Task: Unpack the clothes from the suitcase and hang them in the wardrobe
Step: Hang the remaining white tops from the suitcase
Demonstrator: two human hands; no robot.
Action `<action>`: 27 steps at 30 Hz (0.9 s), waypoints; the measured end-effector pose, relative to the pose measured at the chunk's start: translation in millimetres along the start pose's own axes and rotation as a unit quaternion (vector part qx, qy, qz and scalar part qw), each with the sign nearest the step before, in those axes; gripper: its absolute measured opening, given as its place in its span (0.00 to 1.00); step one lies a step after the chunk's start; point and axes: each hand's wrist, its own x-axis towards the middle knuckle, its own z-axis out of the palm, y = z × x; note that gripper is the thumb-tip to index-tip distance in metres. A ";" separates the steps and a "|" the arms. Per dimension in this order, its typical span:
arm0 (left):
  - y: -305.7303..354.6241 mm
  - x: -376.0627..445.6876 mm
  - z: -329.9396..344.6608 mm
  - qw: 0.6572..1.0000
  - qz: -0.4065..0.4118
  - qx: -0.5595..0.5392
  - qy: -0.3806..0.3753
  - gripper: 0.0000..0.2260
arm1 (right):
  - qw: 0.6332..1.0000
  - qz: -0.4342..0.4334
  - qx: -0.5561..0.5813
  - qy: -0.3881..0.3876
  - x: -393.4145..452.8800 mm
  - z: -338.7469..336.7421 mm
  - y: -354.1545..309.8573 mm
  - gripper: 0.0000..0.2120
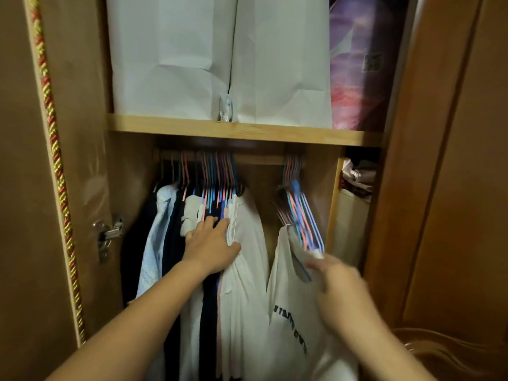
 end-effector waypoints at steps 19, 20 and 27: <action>-15.7 10.8 -14.9 0.998 -0.003 -0.013 -0.065 0.35 | 0.996 0.019 0.078 -0.040 30.5 64.9 -14.6 0.35; -13.6 12.1 -14.4 0.998 -0.002 -0.013 -0.069 0.36 | 0.996 0.001 0.075 -0.055 18.7 73.6 -15.1 0.36; -6.4 16.0 -10.6 0.998 -0.007 -0.001 -0.069 0.37 | 0.994 -0.025 0.094 -0.050 -7.0 98.3 -34.4 0.35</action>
